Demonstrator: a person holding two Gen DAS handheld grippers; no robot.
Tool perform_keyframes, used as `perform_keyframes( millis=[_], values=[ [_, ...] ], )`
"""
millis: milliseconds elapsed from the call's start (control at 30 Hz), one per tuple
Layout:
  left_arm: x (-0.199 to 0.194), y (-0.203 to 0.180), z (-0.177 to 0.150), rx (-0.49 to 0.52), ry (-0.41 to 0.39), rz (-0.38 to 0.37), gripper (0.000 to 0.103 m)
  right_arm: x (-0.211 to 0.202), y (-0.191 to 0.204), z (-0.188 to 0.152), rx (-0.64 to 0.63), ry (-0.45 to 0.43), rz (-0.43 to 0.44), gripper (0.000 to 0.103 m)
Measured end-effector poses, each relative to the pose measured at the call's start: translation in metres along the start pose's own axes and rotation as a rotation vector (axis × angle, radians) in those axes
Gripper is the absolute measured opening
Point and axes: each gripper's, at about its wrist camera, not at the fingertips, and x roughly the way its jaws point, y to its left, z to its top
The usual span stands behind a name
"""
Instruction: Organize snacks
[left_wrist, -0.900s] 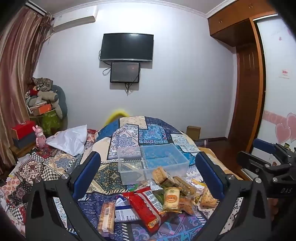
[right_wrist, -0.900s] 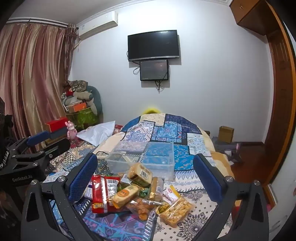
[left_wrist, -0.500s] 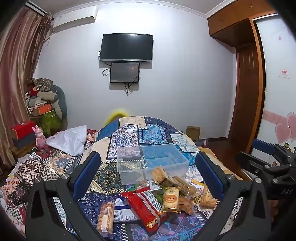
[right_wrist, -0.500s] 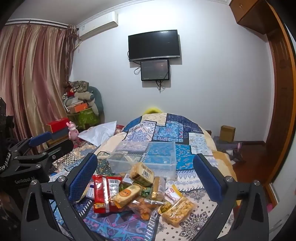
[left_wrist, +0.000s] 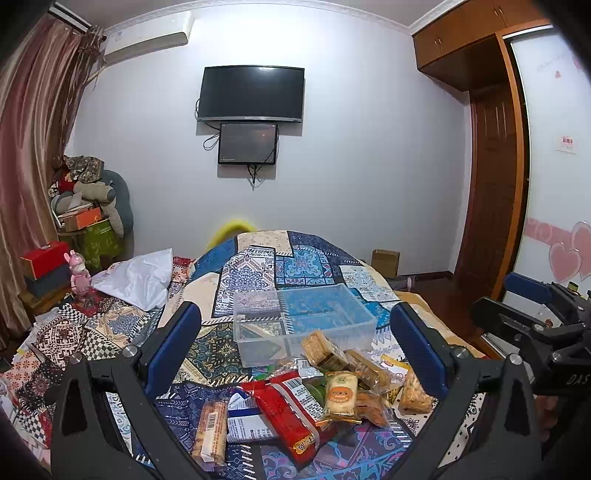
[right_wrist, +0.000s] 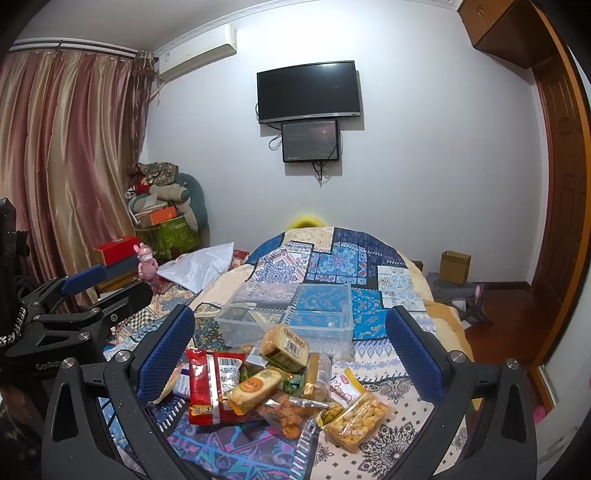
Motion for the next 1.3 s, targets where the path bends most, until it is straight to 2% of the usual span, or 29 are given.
perform_keyframes(
  millis=[1300],
  values=[
    [0.0034, 0.0044, -0.0041, -0.020, 0.012, 0.007, 0.103, -0.0041, -0.0006, 0.0024, 0.013, -0.016, 0.013, 0.103]
  ],
)
